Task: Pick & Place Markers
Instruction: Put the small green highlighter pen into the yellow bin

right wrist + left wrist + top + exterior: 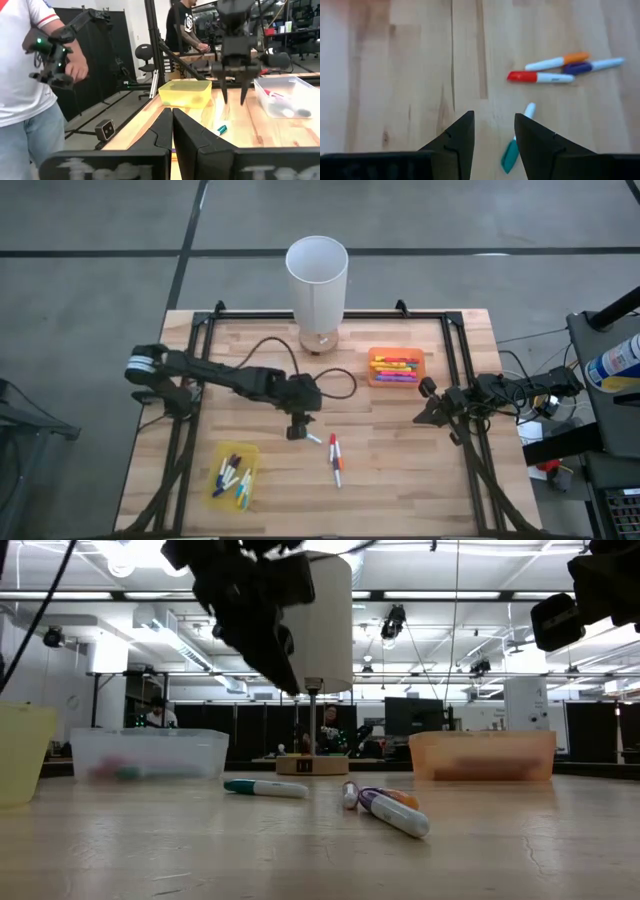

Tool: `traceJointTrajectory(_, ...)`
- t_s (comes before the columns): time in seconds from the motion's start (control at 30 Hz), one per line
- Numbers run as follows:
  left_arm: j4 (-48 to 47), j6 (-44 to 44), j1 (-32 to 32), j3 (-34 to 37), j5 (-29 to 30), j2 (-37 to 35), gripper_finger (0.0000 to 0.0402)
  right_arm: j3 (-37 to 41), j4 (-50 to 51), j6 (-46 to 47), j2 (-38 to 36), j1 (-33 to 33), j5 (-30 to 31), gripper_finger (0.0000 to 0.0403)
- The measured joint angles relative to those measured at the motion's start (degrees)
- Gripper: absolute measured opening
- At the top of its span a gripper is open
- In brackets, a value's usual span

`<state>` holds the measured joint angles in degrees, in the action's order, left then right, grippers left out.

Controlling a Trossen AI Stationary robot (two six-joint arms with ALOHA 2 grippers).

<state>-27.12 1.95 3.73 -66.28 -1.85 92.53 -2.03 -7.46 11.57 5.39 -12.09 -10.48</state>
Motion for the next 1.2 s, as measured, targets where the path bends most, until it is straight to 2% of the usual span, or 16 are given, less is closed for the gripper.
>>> traceJointTrajectory(0.5, -0.3, -1.9, 4.6, 0.0, 0.2, 11.6, 0.0137, 0.0, 0.0, 0.0, 0.0, 0.0, 0.0, 0.0009)
traceJointTrajectory(0.9, 0.4, -1.0, 5.9, -0.1, 0.9, 14.7, 0.0131, 0.0, 0.0, 0.0, 0.0, 0.0, 0.0, 0.0009)
traceJointTrajectory(1.03, 0.4, 1.0, 6.0, -0.1, 1.9, 14.7, 0.0106, 0.0, 0.0, 0.0, 0.0, 0.0, 0.0, 0.0009)
traceJointTrajectory(1.2, 0.3, 1.7, 5.9, -0.1, 2.2, 14.7, 0.0041, 0.0, 0.0, 0.0, 0.0, 0.0, 0.0, 0.0009)
